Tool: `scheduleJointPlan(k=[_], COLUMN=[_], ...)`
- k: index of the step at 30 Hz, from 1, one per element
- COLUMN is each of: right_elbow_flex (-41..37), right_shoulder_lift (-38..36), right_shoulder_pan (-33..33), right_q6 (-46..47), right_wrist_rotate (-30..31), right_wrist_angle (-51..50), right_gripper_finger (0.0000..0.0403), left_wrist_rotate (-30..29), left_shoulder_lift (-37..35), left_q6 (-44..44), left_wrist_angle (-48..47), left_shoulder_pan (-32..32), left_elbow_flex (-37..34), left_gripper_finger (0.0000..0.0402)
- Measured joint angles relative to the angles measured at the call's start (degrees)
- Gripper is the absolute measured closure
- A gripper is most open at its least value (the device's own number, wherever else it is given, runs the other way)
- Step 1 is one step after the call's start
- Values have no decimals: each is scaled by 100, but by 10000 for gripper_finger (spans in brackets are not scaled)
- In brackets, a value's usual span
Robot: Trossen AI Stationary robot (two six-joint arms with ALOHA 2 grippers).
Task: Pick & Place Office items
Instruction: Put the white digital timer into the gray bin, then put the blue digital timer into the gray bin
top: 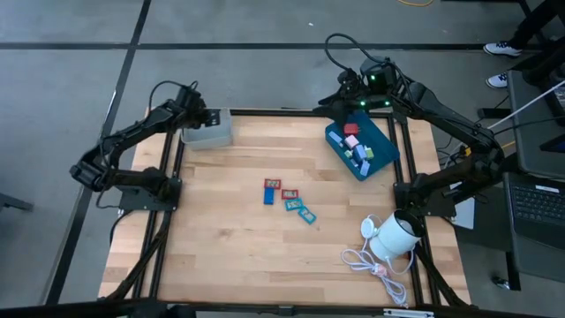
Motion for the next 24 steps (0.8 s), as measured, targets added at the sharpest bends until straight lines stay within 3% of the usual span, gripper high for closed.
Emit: scheduleJointPlan(k=[3,8,12,16,19,24], right_elbow_flex=[0,0,0,0,0,0], right_shoulder_lift=[0,0,0,0,2,2], right_shoulder_pan=[0,0,-2,0,-2,0], right_q6=[2,1,0,-6,-56,-220], right_wrist_rotate=[82,91,91,76,2,-266], right_wrist_angle=[4,31,35,36,35,35], right_gripper_finger=[132,132,132,132,132,132], left_wrist_rotate=[190,182,270,1364,1772,1141], left_shoulder_lift=[0,-1,-2,-2,-4,-7], left_q6=[61,83,110,-469,-871,-1140], left_wrist_angle=[18,62,83,775,1189,731], left_shoulder_pan=[134,127,129,59,-386,-1809], left_elbow_flex=[-63,-61,-61,-61,45,441], left_gripper_finger=[232,152,117,113,121,135])
